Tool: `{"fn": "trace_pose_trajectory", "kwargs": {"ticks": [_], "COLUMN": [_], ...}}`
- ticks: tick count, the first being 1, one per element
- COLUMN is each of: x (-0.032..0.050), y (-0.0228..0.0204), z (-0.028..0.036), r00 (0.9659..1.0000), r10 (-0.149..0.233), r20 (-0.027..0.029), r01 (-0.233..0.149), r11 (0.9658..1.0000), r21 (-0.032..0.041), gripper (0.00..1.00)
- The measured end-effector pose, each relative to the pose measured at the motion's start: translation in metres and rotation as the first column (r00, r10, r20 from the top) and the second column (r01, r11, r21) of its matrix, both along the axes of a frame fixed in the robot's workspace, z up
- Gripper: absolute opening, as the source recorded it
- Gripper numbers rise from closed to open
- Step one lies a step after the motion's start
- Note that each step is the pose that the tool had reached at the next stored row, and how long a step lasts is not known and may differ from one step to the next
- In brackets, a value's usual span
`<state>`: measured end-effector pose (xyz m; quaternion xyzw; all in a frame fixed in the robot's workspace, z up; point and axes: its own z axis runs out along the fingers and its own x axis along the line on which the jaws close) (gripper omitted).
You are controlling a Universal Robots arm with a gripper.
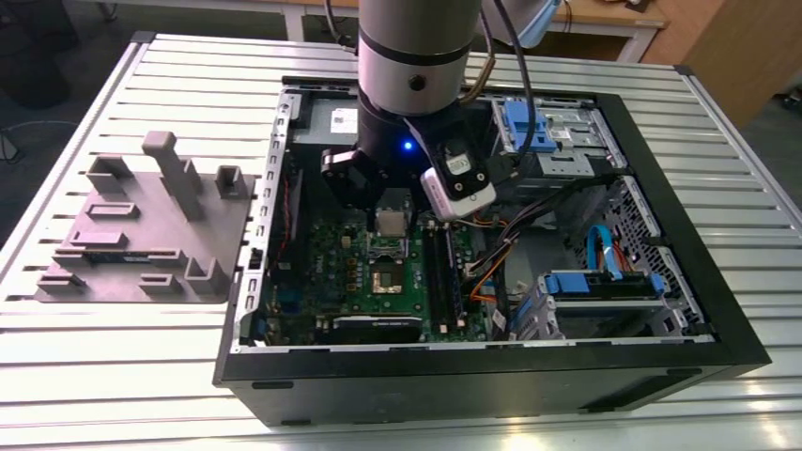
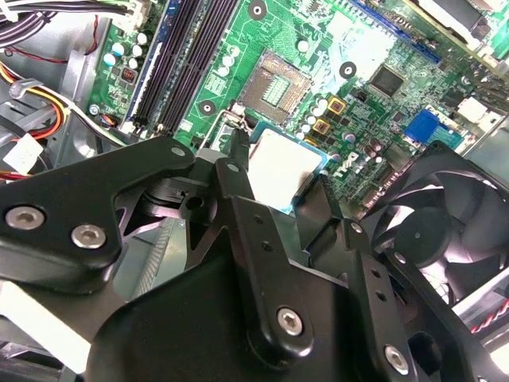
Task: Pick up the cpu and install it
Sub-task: 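Place the cpu into insertion slot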
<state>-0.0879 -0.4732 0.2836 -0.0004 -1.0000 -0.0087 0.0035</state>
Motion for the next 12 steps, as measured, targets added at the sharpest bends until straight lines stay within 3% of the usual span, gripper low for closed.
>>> {"fn": "trace_pose_trajectory", "kwargs": {"ticks": [5,12], "x": [0.0000,0.0000], "y": [0.0001,-0.0020], "z": [-0.0010,-0.0102], "r00": [1.0000,1.0000], "r10": [0.000,0.000], "r20": [0.0002,-0.0005], "r01": [0.000,0.000], "r11": [1.0000,1.0000], "r21": [0.0006,-0.0014], "gripper": [0.47,0.47]}}
